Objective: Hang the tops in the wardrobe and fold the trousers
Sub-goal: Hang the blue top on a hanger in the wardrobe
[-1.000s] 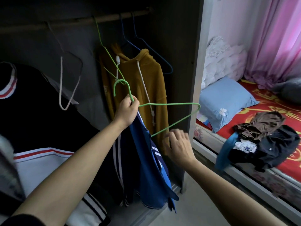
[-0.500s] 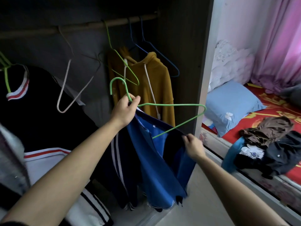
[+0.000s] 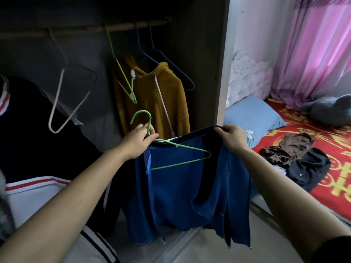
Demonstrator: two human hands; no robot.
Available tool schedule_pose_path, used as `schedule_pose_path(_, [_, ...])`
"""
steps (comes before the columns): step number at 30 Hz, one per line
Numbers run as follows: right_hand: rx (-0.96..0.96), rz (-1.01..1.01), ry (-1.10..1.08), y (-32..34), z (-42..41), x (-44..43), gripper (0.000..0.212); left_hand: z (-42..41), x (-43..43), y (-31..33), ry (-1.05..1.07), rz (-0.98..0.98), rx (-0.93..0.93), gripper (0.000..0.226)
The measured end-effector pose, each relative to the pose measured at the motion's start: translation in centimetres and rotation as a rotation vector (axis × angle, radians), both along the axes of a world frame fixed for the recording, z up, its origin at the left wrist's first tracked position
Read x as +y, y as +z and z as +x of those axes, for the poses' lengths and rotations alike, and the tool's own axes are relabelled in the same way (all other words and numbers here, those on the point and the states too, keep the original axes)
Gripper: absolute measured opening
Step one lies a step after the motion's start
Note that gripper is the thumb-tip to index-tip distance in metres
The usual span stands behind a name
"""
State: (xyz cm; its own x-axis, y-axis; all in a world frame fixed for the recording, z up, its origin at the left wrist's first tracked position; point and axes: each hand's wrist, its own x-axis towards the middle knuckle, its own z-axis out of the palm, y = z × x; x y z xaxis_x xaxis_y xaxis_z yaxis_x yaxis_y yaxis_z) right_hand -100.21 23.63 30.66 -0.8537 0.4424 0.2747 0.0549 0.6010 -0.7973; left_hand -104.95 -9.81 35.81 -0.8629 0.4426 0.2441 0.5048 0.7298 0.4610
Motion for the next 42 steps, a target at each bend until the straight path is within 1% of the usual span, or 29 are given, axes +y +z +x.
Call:
schedule_pose_path(4, [0.025, 0.027, -0.033, 2.6, -0.3, -0.9, 0.043, 0.6, 1.6, -0.9, -0.056, 0.025, -0.08, 0.015])
schedule_pose_path(7, [0.067, 0.043, -0.021, 5.2, -0.3, -2.0, 0.046, 1.1, 3.0, -1.9, -0.09, -0.027, -0.162, 0.017])
schedule_pose_path(8, [0.091, 0.057, -0.014, 5.9, -0.2, -2.4, 0.046, 1.3, 3.5, -2.3, -0.088, -0.052, -0.177, 0.021])
schedule_pose_path(9, [0.118, 0.066, -0.004, 6.6, -0.1, -2.9, 0.044, 1.4, 3.9, -2.5, -0.072, -0.065, -0.175, 0.026])
schedule_pose_path(11, [0.146, 0.058, 0.037, 7.5, 0.4, -4.1, 0.034, 1.6, 4.7, -2.6, -0.023, -0.026, -0.119, 0.025])
schedule_pose_path(13, [0.088, 0.041, 0.102, 7.4, 0.9, -5.3, 0.023, 1.7, 5.1, -2.3, 0.043, 0.086, -0.067, 0.022])
schedule_pose_path(16, [-0.014, 0.016, 0.183, 6.0, 1.3, -6.8, 0.016, 1.5, 5.5, -1.5, 0.139, 0.233, -0.054, 0.024])
schedule_pose_path(17, [-0.065, 0.03, 0.222, 5.5, 1.4, -7.2, 0.015, 1.4, 5.7, -1.4, 0.153, 0.27, -0.044, 0.023])
schedule_pose_path(19, [-0.185, 0.128, 0.268, 4.7, 1.5, -7.7, 0.013, 1.3, 5.9, -1.1, 0.166, 0.325, 0.003, 0.022])
schedule_pose_path(21, [-0.198, 0.152, 0.23, 4.3, 1.6, -7.4, 0.012, 1.3, 5.9, -0.8, 0.162, 0.353, 0.059, 0.024])
schedule_pose_path(24, [-0.124, 0.002, 0.13, 5.0, 1.5, -6.2, 0.003, 0.9, 5.3, -0.4, 0.162, 0.371, 0.1, 0.037])
schedule_pose_path(26, [-0.056, -0.109, 0.049, 5.8, 1.1, -5.1, 0.007, 0.7, 4.9, -0.3, 0.174, 0.395, 0.086, 0.044])
schedule_pose_path(27, [-0.014, -0.212, 0.01, 6.2, 1.1, -4.8, 0.011, 0.6, 4.8, -0.3, 0.184, 0.429, 0.072, 0.046])
schedule_pose_path(29, [0.069, -0.528, -0.024, 7.0, 1.0, -5.0, 0.018, 0.4, 4.7, -0.1, 0.211, 0.494, 0.067, 0.05])
schedule_pose_path(31, [0.083, -0.798, 0.061, 7.5, 1.2, -6.4, 0.017, 0.1, 4.7, 0.4, 0.226, 0.52, 0.058, 0.05])
schedule_pose_path(32, [0.038, -0.873, 0.132, 7.6, 1.3, -7.4, 0.016, 0.0, 4.7, 0.6, 0.227, 0.52, 0.051, 0.05])
schedule_pose_path(35, [-0.15, -0.933, 0.347, 7.6, 1.3, -9.7, 0.016, -0.1, 4.7, 0.8, 0.217, 0.452, 0.061, 0.052])
schedule_pose_path(36, [-0.185, -0.94, 0.411, 7.7, 1.1, -10.0, 0.018, -0.1, 4.7, 0.6, 0.221, 0.391, 0.084, 0.053])
schedule_pose_path(38, [-0.188, -0.957, 0.493, 7.9, 0.7, -10.3, 0.021, 0.1, 4.7, 0.5, 0.23, 0.276, 0.133, 0.058])
schedule_pose_path(39, [-0.18, -0.931, 0.511, 8.0, 0.5, -10.3, 0.021, 0.1, 4.7, 0.7, 0.236, 0.274, 0.134, 0.06])
schedule_pose_path(40, [-0.186, -0.864, 0.519, 7.8, 0.4, -10.2, 0.02, 0.0, 4.7, 0.9, 0.24, 0.315, 0.114, 0.061])
schedule_pose_path(42, [-0.249, -0.632, 0.537, 7.2, 0.6, -10.2, 0.015, -0.1, 4.5, 1.2, 0.26, 0.409, 0.07, 0.061])
